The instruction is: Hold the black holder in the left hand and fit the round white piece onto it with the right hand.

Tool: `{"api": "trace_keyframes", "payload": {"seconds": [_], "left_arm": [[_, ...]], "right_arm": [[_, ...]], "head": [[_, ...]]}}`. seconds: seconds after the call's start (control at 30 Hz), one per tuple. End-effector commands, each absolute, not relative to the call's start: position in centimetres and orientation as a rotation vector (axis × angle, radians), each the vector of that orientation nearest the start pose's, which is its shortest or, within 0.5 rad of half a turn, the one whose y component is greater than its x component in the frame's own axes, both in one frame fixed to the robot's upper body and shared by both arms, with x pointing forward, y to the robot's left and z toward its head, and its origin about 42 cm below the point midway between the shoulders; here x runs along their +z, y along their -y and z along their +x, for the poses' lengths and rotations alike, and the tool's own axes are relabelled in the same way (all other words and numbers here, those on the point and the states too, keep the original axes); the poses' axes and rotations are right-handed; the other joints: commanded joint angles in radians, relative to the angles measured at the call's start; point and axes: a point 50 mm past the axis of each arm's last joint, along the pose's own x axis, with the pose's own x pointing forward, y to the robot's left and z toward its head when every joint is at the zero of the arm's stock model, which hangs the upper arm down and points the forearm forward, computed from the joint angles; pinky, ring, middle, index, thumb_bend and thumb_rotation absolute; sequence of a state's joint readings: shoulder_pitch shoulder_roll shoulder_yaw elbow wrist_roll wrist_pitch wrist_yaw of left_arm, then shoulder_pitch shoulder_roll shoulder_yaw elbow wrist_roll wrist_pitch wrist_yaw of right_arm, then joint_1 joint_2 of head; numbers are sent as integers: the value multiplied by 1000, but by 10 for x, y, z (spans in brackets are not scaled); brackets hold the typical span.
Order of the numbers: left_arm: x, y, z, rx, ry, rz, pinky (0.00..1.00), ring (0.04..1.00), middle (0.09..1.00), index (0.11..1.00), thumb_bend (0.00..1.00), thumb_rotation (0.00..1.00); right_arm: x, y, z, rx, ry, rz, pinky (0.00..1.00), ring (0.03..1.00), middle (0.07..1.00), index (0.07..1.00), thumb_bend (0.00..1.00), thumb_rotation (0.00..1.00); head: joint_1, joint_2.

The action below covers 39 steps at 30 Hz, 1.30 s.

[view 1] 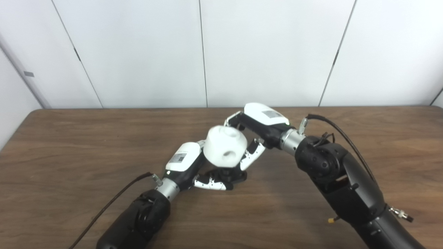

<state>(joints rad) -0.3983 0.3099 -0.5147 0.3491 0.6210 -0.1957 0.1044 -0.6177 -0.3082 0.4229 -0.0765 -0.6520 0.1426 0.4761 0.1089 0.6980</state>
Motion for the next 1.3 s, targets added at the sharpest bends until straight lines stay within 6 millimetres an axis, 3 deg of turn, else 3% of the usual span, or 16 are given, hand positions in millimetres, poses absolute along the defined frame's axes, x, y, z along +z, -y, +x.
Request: {"api": "trace_keyframes", "payload": {"seconds": [0.0, 0.2, 0.5, 1.27], "left_arm": [[59, -173, 347, -666, 140, 1100, 876, 908, 852, 483, 524, 56], [59, -174, 347, -663, 141, 1105, 872, 906, 847, 483, 524, 56], [58, -174, 347, -665, 134, 1099, 870, 911, 847, 483, 524, 56], [61, -173, 348, -660, 139, 1090, 859, 913, 857, 484, 524, 56]], "right_arm": [[316, 136, 414, 573, 529, -1211, 621, 699, 699, 479, 521, 141], [326, 144, 420, 565, 578, -1263, 594, 699, 689, 480, 521, 141], [324, 150, 422, 530, 701, -1324, 524, 678, 674, 480, 524, 141], [282, 136, 406, 566, 603, -1264, 579, 696, 688, 480, 524, 139]], "head": [[0, 1], [-4, 5], [-3, 8], [6, 18]]}}
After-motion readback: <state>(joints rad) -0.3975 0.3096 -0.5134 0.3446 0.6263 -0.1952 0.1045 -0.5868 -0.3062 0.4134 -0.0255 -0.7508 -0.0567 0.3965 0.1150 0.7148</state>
